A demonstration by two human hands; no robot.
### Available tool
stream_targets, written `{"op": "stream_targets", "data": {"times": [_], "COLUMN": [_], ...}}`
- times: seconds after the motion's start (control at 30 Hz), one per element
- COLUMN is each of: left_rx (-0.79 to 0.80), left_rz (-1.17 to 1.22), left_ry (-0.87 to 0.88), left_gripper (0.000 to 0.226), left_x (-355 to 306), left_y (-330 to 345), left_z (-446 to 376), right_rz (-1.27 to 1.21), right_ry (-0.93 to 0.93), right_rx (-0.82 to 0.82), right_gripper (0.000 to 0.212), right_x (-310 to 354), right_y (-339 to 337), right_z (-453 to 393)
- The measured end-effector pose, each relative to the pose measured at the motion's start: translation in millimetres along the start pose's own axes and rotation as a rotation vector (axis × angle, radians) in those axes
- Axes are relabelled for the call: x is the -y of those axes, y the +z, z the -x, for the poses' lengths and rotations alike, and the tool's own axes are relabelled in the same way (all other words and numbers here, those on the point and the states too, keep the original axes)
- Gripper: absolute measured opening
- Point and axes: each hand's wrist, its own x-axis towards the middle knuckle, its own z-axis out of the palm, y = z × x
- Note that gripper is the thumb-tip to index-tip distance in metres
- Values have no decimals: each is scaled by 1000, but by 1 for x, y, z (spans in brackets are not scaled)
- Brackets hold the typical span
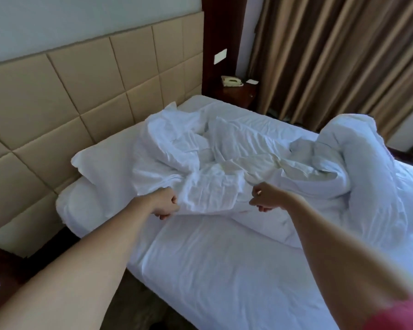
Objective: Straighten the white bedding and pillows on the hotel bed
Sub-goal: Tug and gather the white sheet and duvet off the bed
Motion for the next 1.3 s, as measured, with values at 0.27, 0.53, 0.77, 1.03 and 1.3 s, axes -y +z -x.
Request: {"op": "stream_targets", "data": {"times": [0.27, 0.53, 0.77, 1.03, 1.3], "left_rx": [48, 60, 19, -142, -166], "left_rz": [-41, -53, -89, -124, -131], "left_ry": [35, -2, 11, 156, 193], "left_gripper": [17, 28, 14, 43, 49], "left_x": [53, 104, 142, 151, 174], "left_y": [-69, -87, -117, -130, -158], "left_z": [-84, -179, -247, -285, -293], "right_rz": [-144, -109, -195, -279, -67], "right_ry": [106, 50, 48, 198, 70], "right_rx": [-48, -7, -153, -199, -53], "right_gripper": [10, 22, 85, 31, 68], "right_x": [68, 131, 206, 223, 242], "right_y": [19, 75, 129, 158, 182], "right_z": [-68, -206, -335, -397, -406]}}
